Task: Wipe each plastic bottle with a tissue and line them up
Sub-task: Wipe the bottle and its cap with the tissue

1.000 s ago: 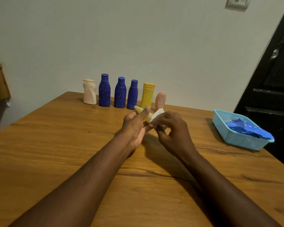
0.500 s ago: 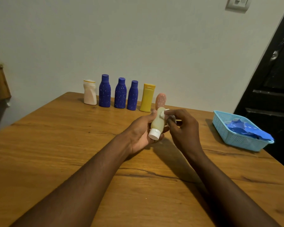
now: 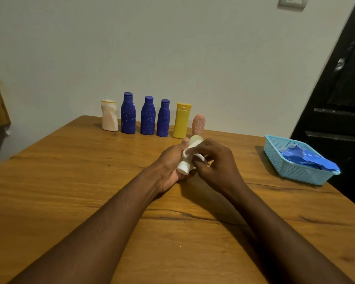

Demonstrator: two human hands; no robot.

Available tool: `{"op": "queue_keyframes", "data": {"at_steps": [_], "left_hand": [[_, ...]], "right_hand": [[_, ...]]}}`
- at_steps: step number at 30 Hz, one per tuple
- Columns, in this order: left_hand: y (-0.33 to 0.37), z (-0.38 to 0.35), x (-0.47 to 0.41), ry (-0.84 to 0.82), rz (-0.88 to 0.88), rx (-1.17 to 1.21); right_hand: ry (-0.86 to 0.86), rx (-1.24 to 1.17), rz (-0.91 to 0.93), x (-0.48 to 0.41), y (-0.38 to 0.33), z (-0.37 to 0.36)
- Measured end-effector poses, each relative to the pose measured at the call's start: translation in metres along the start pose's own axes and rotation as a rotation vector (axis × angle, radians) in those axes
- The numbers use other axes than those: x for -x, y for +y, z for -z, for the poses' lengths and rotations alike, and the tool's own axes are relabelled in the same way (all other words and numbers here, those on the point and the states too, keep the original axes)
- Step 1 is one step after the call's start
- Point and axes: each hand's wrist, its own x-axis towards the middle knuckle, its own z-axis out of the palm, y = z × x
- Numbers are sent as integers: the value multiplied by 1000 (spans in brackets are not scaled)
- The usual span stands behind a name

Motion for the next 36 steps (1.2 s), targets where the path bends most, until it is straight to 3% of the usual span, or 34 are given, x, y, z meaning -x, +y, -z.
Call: {"op": "queue_keyframes", "data": {"at_steps": [6, 12, 18, 22, 28, 36], "left_hand": [[-7, -8, 9, -99, -31, -115], [-7, -8, 9, -25, -52, -61], [-4, -3, 5, 54, -73, -131], [-4, -3, 6, 45, -100, -169], [-7, -8, 12, -111, -92, -163], [-7, -8, 4, -3, -178, -132]], "right_hand": [[272, 0, -164, -5, 15, 13], [158, -70, -295, -4, 11, 6], [8, -55, -152, 0, 6, 4], [93, -52, -133, -1, 6, 2], [269, -83, -279, -5, 18, 17], [152, -87, -341, -2, 11, 8]]}}
